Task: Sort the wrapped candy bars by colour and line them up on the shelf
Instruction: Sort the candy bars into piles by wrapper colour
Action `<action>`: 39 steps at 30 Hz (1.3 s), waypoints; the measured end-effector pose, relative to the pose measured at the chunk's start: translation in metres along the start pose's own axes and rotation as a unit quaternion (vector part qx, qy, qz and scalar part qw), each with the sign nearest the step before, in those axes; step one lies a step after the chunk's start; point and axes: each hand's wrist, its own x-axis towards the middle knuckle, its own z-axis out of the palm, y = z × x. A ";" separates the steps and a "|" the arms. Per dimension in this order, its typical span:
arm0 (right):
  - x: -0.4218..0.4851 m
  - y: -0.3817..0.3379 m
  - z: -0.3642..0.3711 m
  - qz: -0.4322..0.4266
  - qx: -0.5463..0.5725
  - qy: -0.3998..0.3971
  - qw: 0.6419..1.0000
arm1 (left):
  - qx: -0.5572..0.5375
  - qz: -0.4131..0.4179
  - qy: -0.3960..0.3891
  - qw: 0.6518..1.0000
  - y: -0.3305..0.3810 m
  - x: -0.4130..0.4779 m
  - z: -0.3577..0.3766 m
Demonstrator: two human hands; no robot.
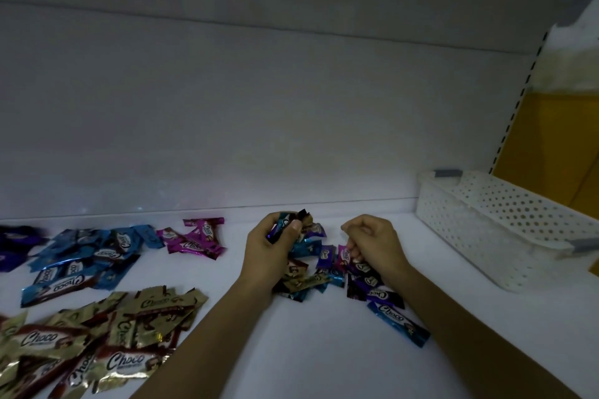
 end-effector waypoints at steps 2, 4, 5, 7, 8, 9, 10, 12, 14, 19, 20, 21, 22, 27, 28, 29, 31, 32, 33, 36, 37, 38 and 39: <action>-0.001 -0.007 -0.001 0.026 -0.004 -0.020 0.999 | -0.011 -0.008 0.007 1.000 0.005 -0.002 0.000; 0.001 -0.014 -0.001 0.053 -0.038 -0.035 0.997 | -0.006 -0.020 0.028 0.999 0.010 -0.002 0.003; 0.003 -0.018 -0.001 0.059 -0.083 -0.027 0.994 | -0.003 -0.030 0.040 0.999 0.013 -0.002 0.003; 0.005 -0.026 -0.001 0.042 -0.196 0.020 0.979 | -0.011 -0.041 0.056 0.998 0.022 0.001 0.003; 0.004 -0.033 0.000 0.024 -0.211 0.038 0.976 | -0.016 -0.041 0.055 0.998 0.027 0.003 0.003; 0.003 -0.041 0.003 0.015 -0.191 0.039 0.981 | -0.025 -0.042 0.048 0.998 0.032 0.005 0.003; -0.001 -0.049 0.008 0.024 -0.141 0.031 0.989 | -0.038 -0.046 0.041 0.997 0.037 0.005 0.003; -0.009 -0.065 0.020 0.072 -0.051 0.005 0.996 | -0.075 -0.056 0.027 0.995 0.047 0.002 0.003; -0.016 -0.077 0.034 0.117 -0.004 -0.025 0.993 | -0.114 -0.061 0.006 0.992 0.057 -0.004 0.001; -0.017 -0.103 0.066 0.121 0.087 -0.157 0.976 | -0.149 -0.061 0.005 0.987 0.083 -0.021 -0.039; -0.017 -0.111 0.075 0.106 0.101 -0.180 0.973 | -0.145 -0.055 0.011 0.988 0.087 -0.024 -0.053; -0.016 -0.118 0.087 0.093 0.111 -0.196 0.970 | -0.142 -0.048 0.020 0.988 0.091 -0.028 -0.069; -0.017 -0.127 0.101 0.082 0.118 -0.209 0.967 | -0.142 -0.040 0.030 0.989 0.094 -0.030 -0.085; -0.036 -0.171 0.193 0.049 0.158 -0.301 0.939 | -0.163 0.008 0.092 0.982 0.114 -0.044 -0.176; -0.040 -0.179 0.212 0.041 0.162 -0.314 0.934 | -0.159 0.014 0.110 0.981 0.117 -0.048 -0.199; -0.044 -0.186 0.232 0.033 0.163 -0.317 0.934 | -0.149 0.016 0.134 0.980 0.119 -0.052 -0.223; -0.049 -0.199 0.270 0.030 0.154 -0.291 0.944 | -0.126 0.024 0.194 0.973 0.122 -0.062 -0.272; -0.050 -0.204 0.289 0.030 0.139 -0.273 0.951 | -0.112 0.036 0.226 0.967 0.123 -0.069 -0.297; -0.052 -0.208 0.307 0.027 0.117 -0.263 0.957 | -0.093 0.050 0.258 0.960 0.122 -0.078 -0.320; -0.058 -0.214 0.362 -0.003 0.047 -0.277 0.960 | -0.066 0.067 0.332 0.939 0.117 -0.104 -0.376; -0.059 -0.214 0.380 -0.023 0.017 -0.275 0.961 | -0.072 0.070 0.346 0.933 0.115 -0.111 -0.390; -0.061 -0.215 0.396 -0.043 -0.011 -0.265 0.963 | -0.082 0.075 0.354 0.929 0.114 -0.116 -0.401; -0.063 -0.215 0.410 -0.057 -0.033 -0.252 0.966 | -0.091 0.080 0.356 0.927 0.112 -0.119 -0.407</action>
